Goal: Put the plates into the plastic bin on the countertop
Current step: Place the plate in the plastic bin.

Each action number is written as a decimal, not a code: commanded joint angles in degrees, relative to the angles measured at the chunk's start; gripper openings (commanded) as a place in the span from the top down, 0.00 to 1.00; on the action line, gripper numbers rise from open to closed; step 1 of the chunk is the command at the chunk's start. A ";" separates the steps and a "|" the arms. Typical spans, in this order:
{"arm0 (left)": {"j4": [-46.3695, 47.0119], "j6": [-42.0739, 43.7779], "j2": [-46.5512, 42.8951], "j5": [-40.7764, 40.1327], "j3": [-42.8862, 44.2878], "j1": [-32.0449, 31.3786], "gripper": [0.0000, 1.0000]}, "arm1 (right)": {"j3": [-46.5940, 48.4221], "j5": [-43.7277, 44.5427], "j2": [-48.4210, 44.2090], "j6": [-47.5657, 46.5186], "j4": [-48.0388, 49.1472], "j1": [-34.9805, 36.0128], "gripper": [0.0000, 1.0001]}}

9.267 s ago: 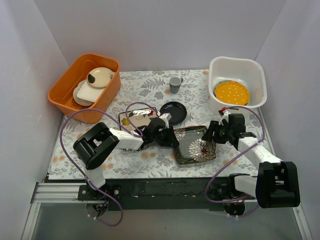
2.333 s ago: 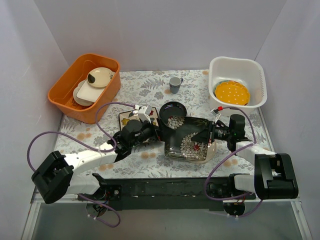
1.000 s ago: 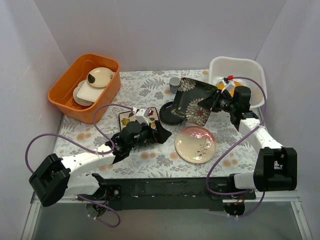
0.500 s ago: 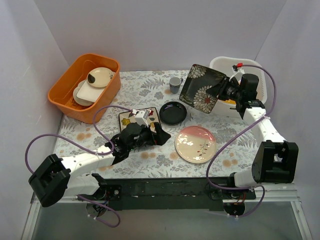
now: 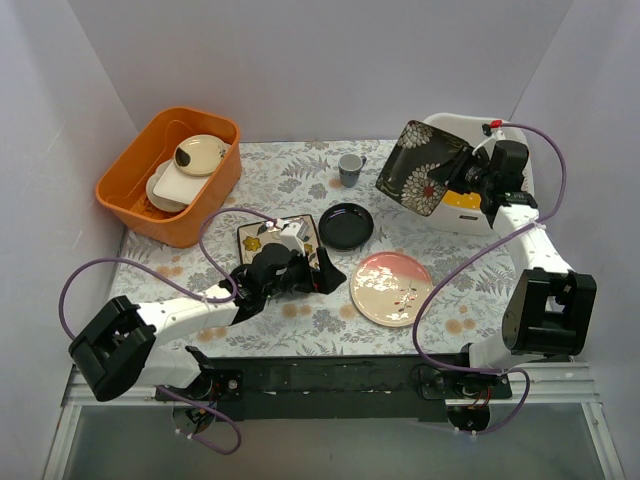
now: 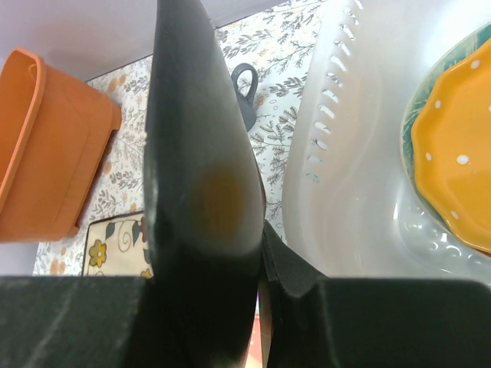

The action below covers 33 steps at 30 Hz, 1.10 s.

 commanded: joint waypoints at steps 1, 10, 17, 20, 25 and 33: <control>-0.19 2.44 1.58 2.29 2.92 -0.22 0.02 | 7.19 -3.11 -0.51 3.25 9.22 -0.55 0.99; 0.42 2.09 1.32 3.17 1.96 -0.22 0.02 | 6.13 -1.35 -1.56 7.56 14.31 -3.45 0.99; -0.62 1.65 -2.55 2.12 0.81 -0.22 0.02 | 4.56 3.30 -2.52 9.49 16.86 -6.35 0.99; -1.33 0.78 -5.09 0.71 -0.67 -0.22 0.02 | 3.33 7.07 -3.14 9.06 17.13 -7.32 0.99; -3.43 -0.02 -9.75 -1.30 -2.70 -0.22 0.02 | 1.04 11.74 -4.55 8.18 18.80 -9.17 0.99; -4.85 0.34 -12.66 -3.95 -3.76 -0.22 0.02 | 2.09 12.36 -3.94 8.44 18.71 -11.80 0.99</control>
